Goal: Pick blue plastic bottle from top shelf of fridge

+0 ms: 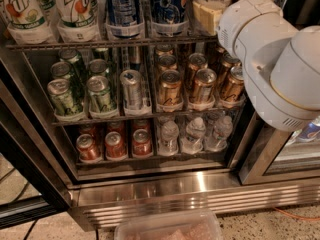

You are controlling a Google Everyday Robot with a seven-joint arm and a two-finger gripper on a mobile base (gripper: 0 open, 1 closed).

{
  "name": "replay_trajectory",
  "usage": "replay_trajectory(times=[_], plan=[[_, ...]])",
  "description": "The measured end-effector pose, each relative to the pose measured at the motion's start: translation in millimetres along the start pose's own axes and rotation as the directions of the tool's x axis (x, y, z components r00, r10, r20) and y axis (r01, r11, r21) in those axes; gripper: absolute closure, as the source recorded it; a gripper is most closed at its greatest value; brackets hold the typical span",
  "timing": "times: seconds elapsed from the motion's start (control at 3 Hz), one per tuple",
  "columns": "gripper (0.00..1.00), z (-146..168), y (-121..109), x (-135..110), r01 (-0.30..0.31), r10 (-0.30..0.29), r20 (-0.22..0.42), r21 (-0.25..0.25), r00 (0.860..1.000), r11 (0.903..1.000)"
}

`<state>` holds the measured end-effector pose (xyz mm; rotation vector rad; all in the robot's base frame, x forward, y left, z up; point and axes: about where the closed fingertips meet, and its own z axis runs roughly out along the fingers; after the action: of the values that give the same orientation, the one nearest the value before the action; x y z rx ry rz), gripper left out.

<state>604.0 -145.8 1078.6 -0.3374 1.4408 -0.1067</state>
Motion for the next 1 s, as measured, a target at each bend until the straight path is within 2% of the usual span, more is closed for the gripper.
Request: replay_trajectory(times=[0.33, 1.0], plan=[[0.44, 6.7, 7.5, -3.0, -0.006, 0.006, 0.000, -0.025, 1.000, 0.9997], [0.89, 10.1, 11.0, -2.8, -0.008, 0.007, -0.002, -0.042, 1.000, 0.9991]])
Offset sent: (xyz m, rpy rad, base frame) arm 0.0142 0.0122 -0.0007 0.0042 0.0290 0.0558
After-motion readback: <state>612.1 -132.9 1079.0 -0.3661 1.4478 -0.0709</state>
